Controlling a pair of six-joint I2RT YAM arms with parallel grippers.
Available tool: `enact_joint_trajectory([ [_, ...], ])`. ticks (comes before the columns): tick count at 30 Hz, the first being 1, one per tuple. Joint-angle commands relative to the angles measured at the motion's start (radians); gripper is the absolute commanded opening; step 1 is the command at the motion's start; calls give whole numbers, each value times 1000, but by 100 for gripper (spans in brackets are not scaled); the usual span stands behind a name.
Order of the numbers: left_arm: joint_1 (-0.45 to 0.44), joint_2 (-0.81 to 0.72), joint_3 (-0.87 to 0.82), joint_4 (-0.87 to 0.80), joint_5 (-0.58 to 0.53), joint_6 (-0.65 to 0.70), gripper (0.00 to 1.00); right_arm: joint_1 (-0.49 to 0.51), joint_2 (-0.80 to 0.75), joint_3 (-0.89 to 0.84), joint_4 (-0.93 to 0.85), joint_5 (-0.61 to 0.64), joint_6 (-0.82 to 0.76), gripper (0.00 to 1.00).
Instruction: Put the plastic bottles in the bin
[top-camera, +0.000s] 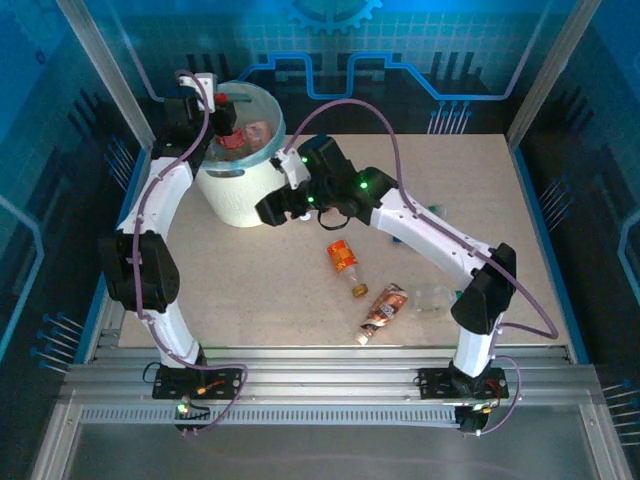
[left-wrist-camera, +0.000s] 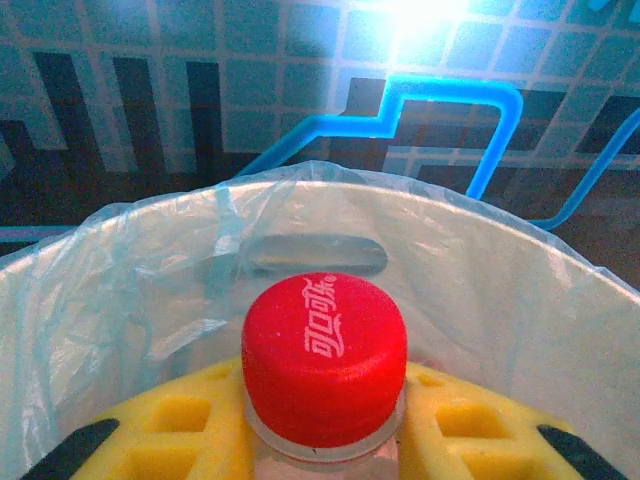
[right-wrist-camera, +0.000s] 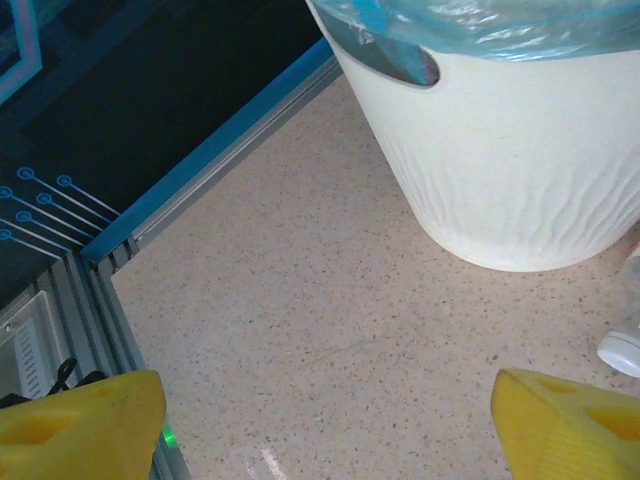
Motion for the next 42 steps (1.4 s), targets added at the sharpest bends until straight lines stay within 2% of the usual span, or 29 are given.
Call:
enact_joint_trajectory([
  [1,2,46,-35,-68,35,36,0,-21,-54,-27,29,-15,12,86],
  [9,3,112,-54,-78,-38,135,0,-32,-72,-56,45,-24,14,86],
  [13,16,130,-29,-78,-87,88,0,-39,-72,-51,45,-26,12,86],
  [15,16,133,-26,-71,-49,83,0,-41,-68,-49,47,-27,12,86],
  [17,13,143,-20,-81,38,88,0,-43,-61,-43,50,-35,16,86],
  [21,11,102,-29,-28,131,0,0,-44,-49,-24,42,-59,23,86],
  [30,6,-49,39,41,127,-48,0,-44,-60,-16,28,-51,11,85],
  [37,-11,-178,-68,153,133,-58,0,-44,-55,-20,30,-54,14,85],
  [42,-32,-180,-118,112,193,-55,0,-44,-55,-28,31,-53,17,85],
])
